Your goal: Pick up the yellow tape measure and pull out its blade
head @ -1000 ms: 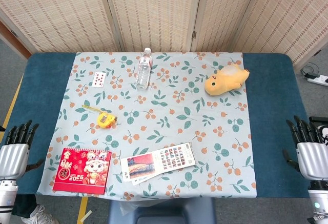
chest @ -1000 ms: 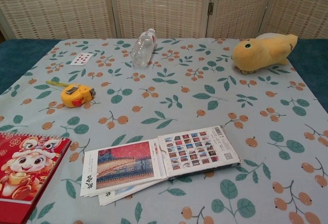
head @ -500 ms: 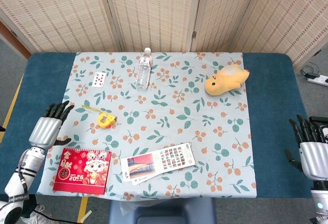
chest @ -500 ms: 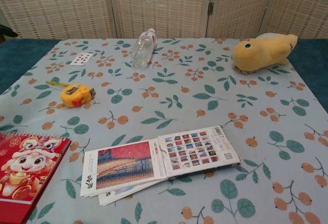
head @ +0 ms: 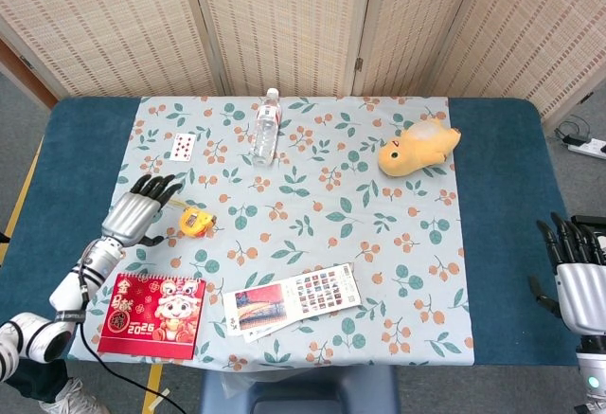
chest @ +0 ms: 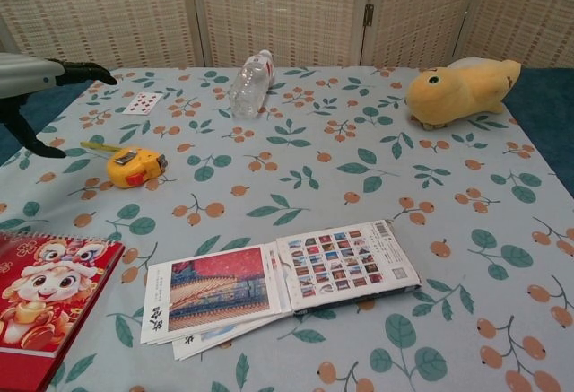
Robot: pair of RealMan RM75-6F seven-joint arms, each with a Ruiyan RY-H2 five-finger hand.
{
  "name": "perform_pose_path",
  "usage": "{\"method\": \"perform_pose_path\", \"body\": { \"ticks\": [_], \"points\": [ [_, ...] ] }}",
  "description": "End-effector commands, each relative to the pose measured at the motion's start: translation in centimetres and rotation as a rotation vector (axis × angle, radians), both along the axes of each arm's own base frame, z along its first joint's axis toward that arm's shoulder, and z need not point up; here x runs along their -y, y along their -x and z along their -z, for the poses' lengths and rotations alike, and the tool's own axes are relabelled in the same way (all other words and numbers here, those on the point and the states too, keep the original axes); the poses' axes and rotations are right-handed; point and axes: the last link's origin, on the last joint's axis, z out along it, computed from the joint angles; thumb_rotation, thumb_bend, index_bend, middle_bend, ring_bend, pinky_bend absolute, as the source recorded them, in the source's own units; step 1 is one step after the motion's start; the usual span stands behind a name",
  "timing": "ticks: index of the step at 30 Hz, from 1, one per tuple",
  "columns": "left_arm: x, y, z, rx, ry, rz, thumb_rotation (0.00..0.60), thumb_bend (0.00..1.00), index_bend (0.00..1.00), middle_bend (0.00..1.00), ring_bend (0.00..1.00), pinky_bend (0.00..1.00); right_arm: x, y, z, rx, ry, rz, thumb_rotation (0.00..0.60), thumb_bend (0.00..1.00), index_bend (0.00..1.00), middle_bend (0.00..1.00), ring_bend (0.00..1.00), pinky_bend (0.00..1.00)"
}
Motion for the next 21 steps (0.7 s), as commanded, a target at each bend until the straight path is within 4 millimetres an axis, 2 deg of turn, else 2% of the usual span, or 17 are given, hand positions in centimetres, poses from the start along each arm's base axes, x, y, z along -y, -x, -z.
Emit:
{"method": "perform_pose_path", "body": {
  "ticks": [1, 10, 21],
  "points": [
    [-0.7, -0.2, 1.4, -0.028, 0.043, 0.005, 0.600, 0.31, 0.15, 0.07, 0.08, 0.00, 0.0, 0.1, 0.0, 0.002, 0.001, 0.001, 0.600, 0.39, 0.00, 0.00, 0.02, 0.00],
    [-1.7, -0.1, 3.7, -0.094, 0.101, 0.013, 0.600, 0.43, 0.19, 0.11, 0.10, 0.00, 0.0, 0.4, 0.4, 0.008, -0.011, 0.016, 0.600, 0.39, 0.00, 0.00, 0.02, 0.00],
    [-2.3, 0.7, 5.2, -0.159, 0.132, -0.005, 0.600, 0.44, 0.19, 0.11, 0.11, 0.00, -0.1, 0.5, 0.6, 0.015, -0.017, 0.030, 0.600, 0.39, 0.00, 0.00, 0.03, 0.00]
  ]
}}
